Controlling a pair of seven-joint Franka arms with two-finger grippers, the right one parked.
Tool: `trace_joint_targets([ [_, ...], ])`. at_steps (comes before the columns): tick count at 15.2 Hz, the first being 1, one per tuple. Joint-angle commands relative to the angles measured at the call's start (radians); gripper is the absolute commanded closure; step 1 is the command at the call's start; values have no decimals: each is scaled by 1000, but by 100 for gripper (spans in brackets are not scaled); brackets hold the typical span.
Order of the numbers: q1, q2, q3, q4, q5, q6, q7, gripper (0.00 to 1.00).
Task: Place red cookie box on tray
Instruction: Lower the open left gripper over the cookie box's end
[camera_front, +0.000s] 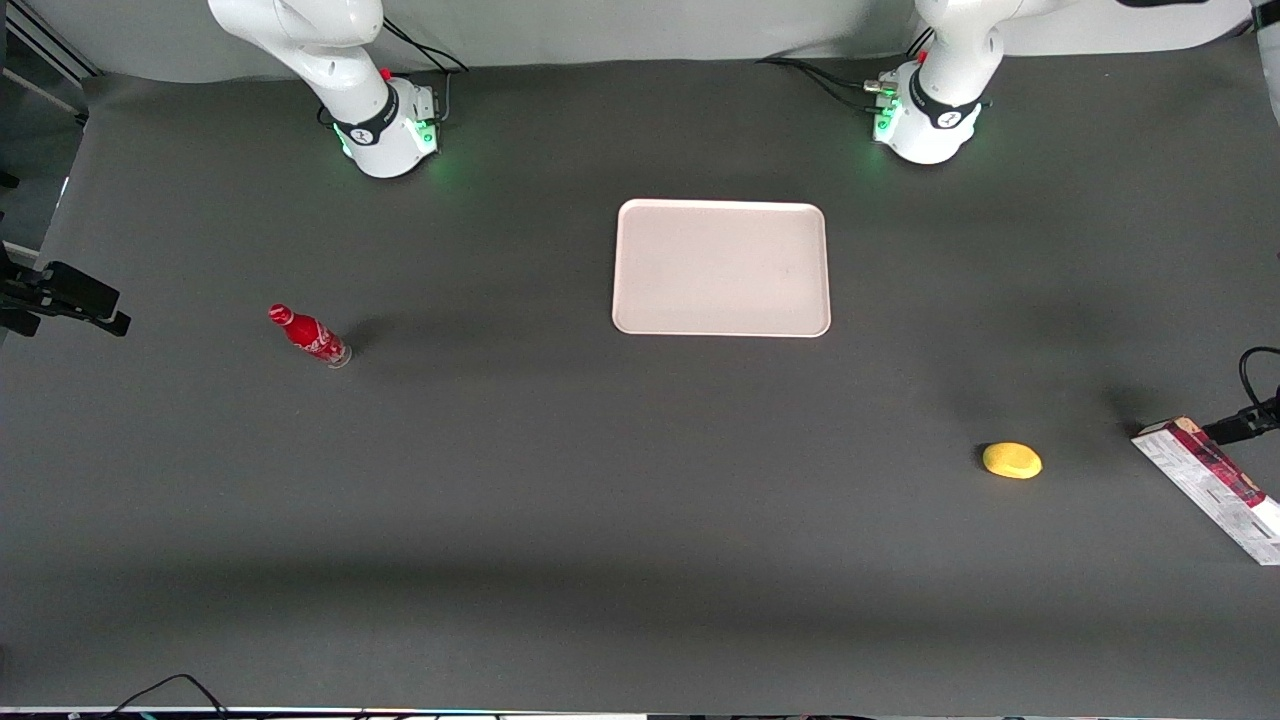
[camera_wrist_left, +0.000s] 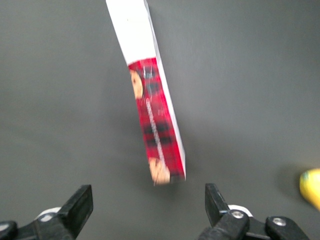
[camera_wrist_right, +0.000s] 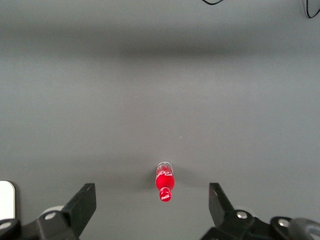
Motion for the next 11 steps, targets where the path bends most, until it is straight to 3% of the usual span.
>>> trace_joint_targets([
  [1,34,73,0,17,-89,113,107,0],
  [11,41,220,-1,85,-124,328,126,0],
])
